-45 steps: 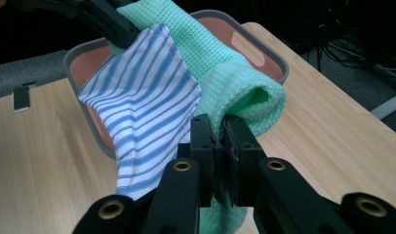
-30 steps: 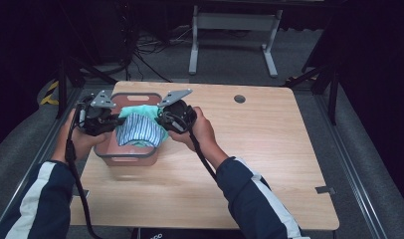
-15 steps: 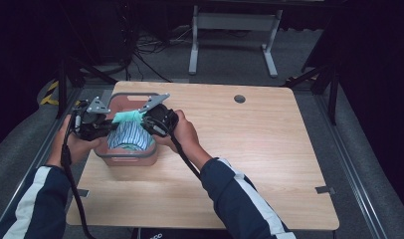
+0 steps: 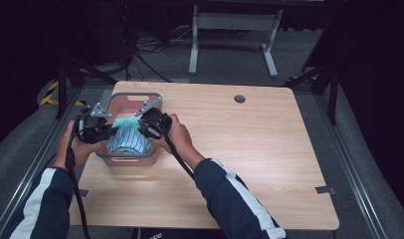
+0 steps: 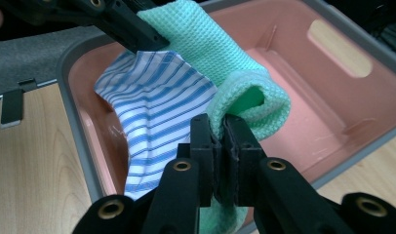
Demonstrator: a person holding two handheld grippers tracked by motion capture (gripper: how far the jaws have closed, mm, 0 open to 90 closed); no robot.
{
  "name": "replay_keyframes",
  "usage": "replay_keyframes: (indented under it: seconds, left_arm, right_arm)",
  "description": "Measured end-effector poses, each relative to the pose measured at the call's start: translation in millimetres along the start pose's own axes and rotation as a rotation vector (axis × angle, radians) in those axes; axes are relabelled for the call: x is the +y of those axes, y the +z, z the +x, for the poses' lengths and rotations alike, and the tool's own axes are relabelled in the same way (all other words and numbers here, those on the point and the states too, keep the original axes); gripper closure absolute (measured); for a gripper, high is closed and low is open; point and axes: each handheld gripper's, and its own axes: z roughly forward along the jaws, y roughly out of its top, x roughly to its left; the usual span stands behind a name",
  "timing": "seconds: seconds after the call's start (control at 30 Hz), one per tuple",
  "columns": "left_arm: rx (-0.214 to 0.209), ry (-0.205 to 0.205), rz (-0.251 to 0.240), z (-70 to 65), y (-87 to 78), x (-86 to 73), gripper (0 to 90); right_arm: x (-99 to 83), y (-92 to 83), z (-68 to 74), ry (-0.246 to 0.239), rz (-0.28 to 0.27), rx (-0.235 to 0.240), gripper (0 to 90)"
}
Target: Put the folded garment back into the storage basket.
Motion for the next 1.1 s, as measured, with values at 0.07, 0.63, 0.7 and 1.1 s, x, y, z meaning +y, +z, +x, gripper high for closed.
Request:
replay_keyframes:
  seconds: [0.07, 0.63, 0.7, 1.1]
  left_arm:
    - [0.001, -0.004, -0.001, 0.5, 3.6, -2.1, 82.8]
    - [0.013, 0.007, 0.039, -5.5, 21.4, -8.8, 80.9]
    - [0.025, 0.003, 0.036, -5.6, 24.4, -10.2, 80.5]
    - [0.032, -0.014, 0.047, -6.2, 26.5, -10.7, 70.2]
  right_arm:
    - [-2.1, 4.8, -1.3, 0.001, 0.009, 0.001, 83.2]
    - [-14.1, 20.9, -5.7, 0.003, 0.086, -0.003, 79.8]
    - [-15.0, 21.1, -6.6, 0.001, 0.087, -0.004, 80.0]
    - [-18.3, 24.5, -7.9, 0.009, 0.093, 0.001, 78.9]
